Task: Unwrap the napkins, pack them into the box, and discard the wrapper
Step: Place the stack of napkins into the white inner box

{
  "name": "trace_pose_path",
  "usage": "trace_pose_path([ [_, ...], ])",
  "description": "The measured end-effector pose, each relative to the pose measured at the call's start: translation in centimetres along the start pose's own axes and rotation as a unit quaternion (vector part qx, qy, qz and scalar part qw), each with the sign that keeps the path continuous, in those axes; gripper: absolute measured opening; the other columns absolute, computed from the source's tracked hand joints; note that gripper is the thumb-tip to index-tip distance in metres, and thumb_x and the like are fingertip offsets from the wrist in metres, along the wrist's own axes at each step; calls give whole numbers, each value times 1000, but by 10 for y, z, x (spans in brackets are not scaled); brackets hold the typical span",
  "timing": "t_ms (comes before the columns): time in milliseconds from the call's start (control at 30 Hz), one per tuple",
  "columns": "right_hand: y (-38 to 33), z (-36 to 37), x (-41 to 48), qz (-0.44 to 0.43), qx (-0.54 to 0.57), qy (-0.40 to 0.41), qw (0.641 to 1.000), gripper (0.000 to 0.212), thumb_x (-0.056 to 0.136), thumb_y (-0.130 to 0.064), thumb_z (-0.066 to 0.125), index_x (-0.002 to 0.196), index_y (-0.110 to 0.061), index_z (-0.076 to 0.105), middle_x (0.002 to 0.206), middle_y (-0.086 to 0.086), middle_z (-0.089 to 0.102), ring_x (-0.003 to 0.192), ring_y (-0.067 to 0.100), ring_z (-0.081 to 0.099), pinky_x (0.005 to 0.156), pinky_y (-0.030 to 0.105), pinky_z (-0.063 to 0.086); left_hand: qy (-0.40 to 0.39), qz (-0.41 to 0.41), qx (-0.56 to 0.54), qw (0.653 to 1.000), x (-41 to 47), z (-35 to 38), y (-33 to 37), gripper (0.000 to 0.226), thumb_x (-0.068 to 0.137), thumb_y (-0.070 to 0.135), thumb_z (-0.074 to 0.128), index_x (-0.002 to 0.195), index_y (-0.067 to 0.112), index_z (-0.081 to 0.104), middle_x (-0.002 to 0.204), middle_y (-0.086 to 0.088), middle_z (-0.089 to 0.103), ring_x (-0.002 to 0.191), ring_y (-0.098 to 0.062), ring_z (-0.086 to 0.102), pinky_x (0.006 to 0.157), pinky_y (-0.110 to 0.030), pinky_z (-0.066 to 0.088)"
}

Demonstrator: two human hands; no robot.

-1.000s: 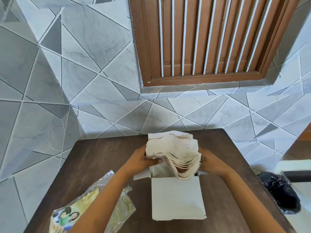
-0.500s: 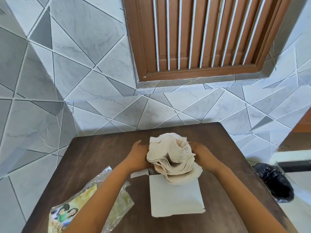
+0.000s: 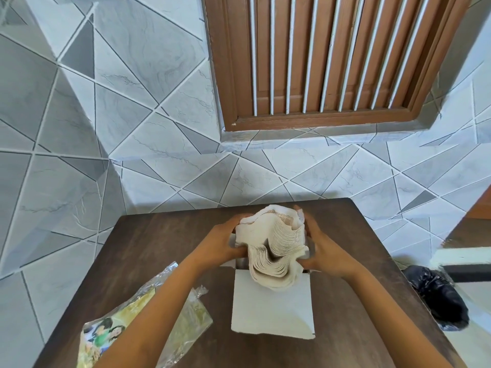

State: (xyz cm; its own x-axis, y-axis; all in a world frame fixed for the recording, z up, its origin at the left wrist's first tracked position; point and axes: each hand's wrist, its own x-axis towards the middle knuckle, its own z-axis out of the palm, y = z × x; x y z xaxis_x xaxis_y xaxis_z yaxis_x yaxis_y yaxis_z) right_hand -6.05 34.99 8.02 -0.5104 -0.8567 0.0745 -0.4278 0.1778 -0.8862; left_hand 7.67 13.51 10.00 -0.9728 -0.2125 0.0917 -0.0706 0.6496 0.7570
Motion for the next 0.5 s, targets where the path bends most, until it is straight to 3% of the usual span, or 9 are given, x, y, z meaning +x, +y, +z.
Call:
trace_pose_path([
  [133, 2, 6, 5, -37, -50, 86, 994, 45, 64, -32, 73, 106, -38, 57, 97, -6, 69, 89, 14, 65, 79, 39, 54, -15, 9, 9, 1000, 7, -7, -4, 40, 68, 37, 66, 107, 39, 57, 103, 26, 64, 98, 5, 58, 89, -17, 43],
  [200, 7, 3, 3, -32, -4, 103, 994, 34, 67, -23, 76, 96, -31, 61, 90, -8, 70, 88, 14, 65, 81, 36, 51, -15, -4, 30, 999, 11, -12, -8, 35, 70, 39, 64, 104, 40, 57, 102, 22, 64, 99, -3, 58, 90, -27, 46],
  [267, 12, -3, 2, -23, 40, 87, 995, 29, 71, -9, 76, 96, -19, 64, 90, -11, 70, 88, 8, 64, 82, 29, 50, -30, -25, 70, 997, 16, -15, -12, 37, 73, 40, 63, 110, 38, 56, 114, 9, 64, 104, -17, 55, 94, -38, 45],
  [333, 11, -7, 3, -11, 56, 68, 996, 31, 73, -5, 74, 101, -12, 64, 95, -8, 71, 91, 5, 64, 85, 22, 50, -57, -43, 109, 992, 21, -18, -10, 40, 78, 38, 66, 116, 31, 56, 122, 3, 61, 105, -19, 51, 96, -39, 42],
  [400, 8, -10, 6, -6, 30, 48, 998, 35, 73, -7, 74, 105, -14, 63, 101, -6, 69, 94, 3, 64, 86, 20, 50, -82, -50, 154, 983, 26, -21, -4, 43, 78, 43, 64, 116, 25, 57, 119, 1, 63, 104, -21, 51, 97, -40, 38],
  [500, 2, -14, 10, -13, -85, 18, 996, 36, 73, -27, 74, 103, -15, 60, 98, -4, 67, 91, 13, 64, 83, 31, 53, -130, -48, 252, 958, 32, -22, 8, 40, 73, 46, 58, 104, 21, 57, 108, 1, 65, 105, -21, 49, 92, -38, 31],
])
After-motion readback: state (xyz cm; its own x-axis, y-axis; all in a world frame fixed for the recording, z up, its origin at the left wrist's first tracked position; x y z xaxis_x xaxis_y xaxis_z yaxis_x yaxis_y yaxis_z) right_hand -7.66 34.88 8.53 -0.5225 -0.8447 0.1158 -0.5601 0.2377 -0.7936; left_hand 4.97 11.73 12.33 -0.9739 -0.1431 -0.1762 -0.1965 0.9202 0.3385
